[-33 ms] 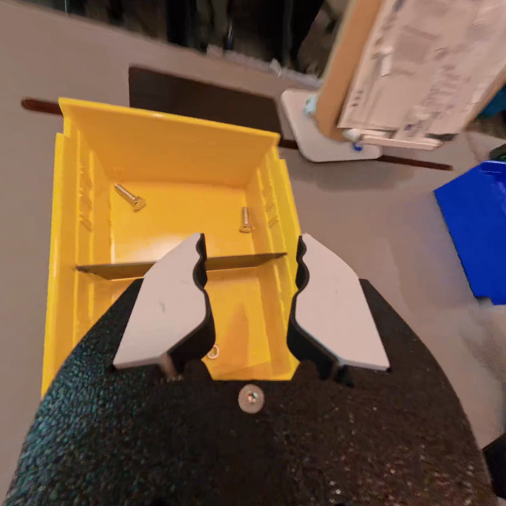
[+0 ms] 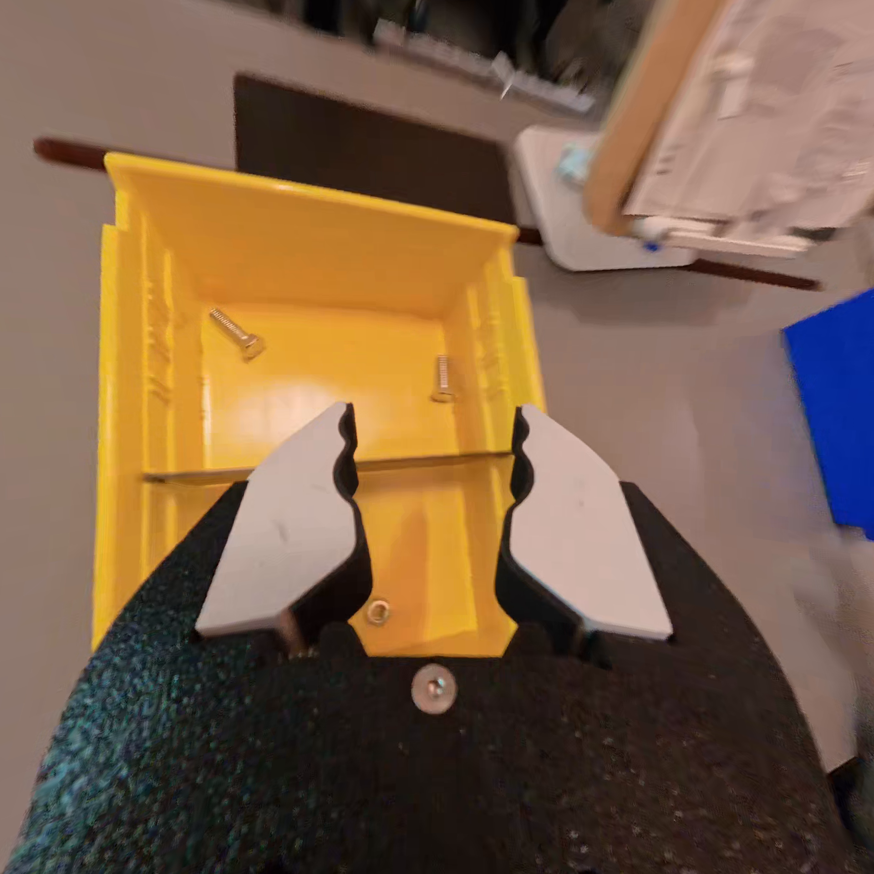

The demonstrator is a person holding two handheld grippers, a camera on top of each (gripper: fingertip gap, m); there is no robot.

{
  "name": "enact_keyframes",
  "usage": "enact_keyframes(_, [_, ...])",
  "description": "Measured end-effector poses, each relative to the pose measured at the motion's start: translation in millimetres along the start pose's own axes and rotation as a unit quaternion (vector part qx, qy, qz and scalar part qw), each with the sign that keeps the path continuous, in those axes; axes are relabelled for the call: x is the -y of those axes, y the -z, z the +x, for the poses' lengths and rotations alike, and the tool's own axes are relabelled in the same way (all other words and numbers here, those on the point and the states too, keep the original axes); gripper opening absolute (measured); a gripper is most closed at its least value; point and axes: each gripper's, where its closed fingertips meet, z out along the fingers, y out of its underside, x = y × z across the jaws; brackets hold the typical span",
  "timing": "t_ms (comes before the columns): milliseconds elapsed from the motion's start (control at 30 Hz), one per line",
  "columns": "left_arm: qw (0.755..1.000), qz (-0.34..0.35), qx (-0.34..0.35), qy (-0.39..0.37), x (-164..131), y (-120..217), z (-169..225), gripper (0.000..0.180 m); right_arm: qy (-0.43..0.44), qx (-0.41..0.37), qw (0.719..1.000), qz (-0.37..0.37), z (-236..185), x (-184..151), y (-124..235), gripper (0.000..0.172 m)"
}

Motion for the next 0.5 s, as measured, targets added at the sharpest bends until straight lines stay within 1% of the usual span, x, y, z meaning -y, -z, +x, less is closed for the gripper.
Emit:
enact_keyframes(67, [0.994,-0.073,0.067,0.038,4.9,-29.4,-33.4,0.055,0.017,0.003,1.0,-0.002,-12.2,-10.5,-24.4,0.054])
enact_keyframes(133, [0.978,-0.12,0.147,0.085,5.8,-49.4,-68.2,0.048,0.032,0.002,0.999,-0.021,-18.2,-21.0,-45.7,0.056])
enact_keyframes(167, [0.971,-0.127,0.173,0.109,7.4,-57.3,-80.4,0.045,0.04,0.01,0.999,-0.032,-23.0,-26.1,-53.0,0.058])
enact_keyframes(233, [0.958,-0.124,0.206,0.154,11.1,-71.4,-97.0,0.044,0.05,0.027,0.998,-0.039,-30.9,-33.3,-62.7,0.06])
enact_keyframes(333, [0.945,-0.125,0.225,0.202,12.5,-90.1,-105.6,0.04,0.054,0.045,0.996,-0.045,-34.1,-40.5,-68.9,0.06])
enact_keyframes(400, [0.938,-0.123,0.245,0.213,12.4,-100.0,-109.8,0.036,0.046,0.047,0.997,-0.04,-30.8,-40.1,-69.1,0.06])
enact_keyframes(500, [0.926,-0.128,0.29,0.204,11.0,-108.3,-121.5,0.027,0.009,0.058,0.998,-0.017,-28.3,-34.3,-65.4,0.06])
